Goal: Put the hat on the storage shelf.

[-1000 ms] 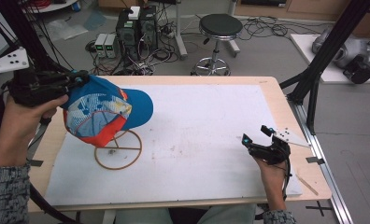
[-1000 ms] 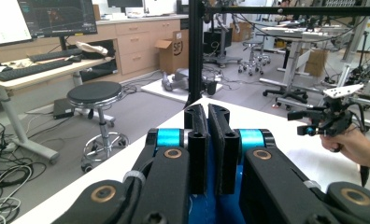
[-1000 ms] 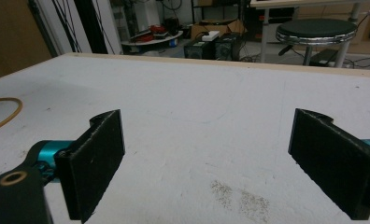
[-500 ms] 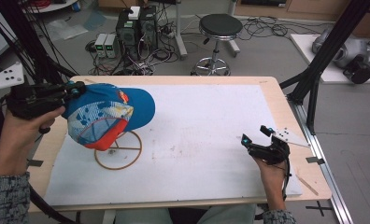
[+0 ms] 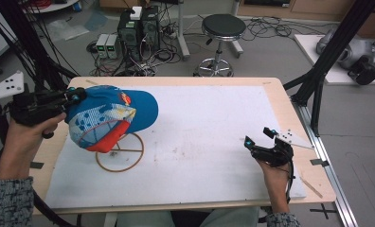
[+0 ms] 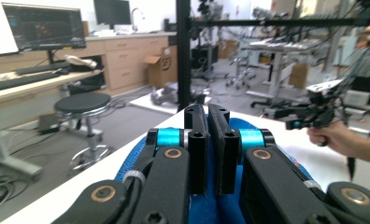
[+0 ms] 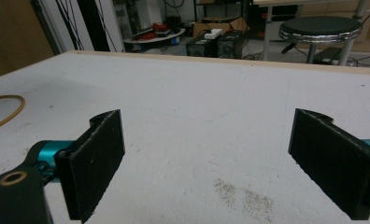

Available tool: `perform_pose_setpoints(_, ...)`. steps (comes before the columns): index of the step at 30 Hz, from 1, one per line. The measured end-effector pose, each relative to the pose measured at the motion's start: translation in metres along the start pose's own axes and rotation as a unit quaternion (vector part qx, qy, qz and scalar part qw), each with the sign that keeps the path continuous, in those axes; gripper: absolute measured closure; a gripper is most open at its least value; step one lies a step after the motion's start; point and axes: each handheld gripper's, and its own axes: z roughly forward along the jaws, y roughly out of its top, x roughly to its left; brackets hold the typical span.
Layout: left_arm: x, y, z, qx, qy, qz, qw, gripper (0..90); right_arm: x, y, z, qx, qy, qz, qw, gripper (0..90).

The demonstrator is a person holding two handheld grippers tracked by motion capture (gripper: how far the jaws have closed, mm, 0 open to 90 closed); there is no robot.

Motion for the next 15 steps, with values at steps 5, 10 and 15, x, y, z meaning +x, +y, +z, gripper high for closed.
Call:
perform_pose_setpoints(5,-0.004,-0.006,-0.002,-0.005,-0.009,-0.002,0.9999,86.1,0.000,0.000,0.000,0.001,-0.001,0.002,1.0000,9.7)
perform_pose_setpoints(10,-0.009,-0.008,0.001,-0.012,-0.020,-0.003,0.9997,86.1,0.001,0.000,0.000,0.002,0.000,0.002,1.0000,9.7)
perform_pose_setpoints(15,-0.008,-0.011,0.004,-0.015,-0.016,0.002,0.9998,85.5,0.000,0.000,0.001,0.003,0.001,0.000,1.0000,9.7)
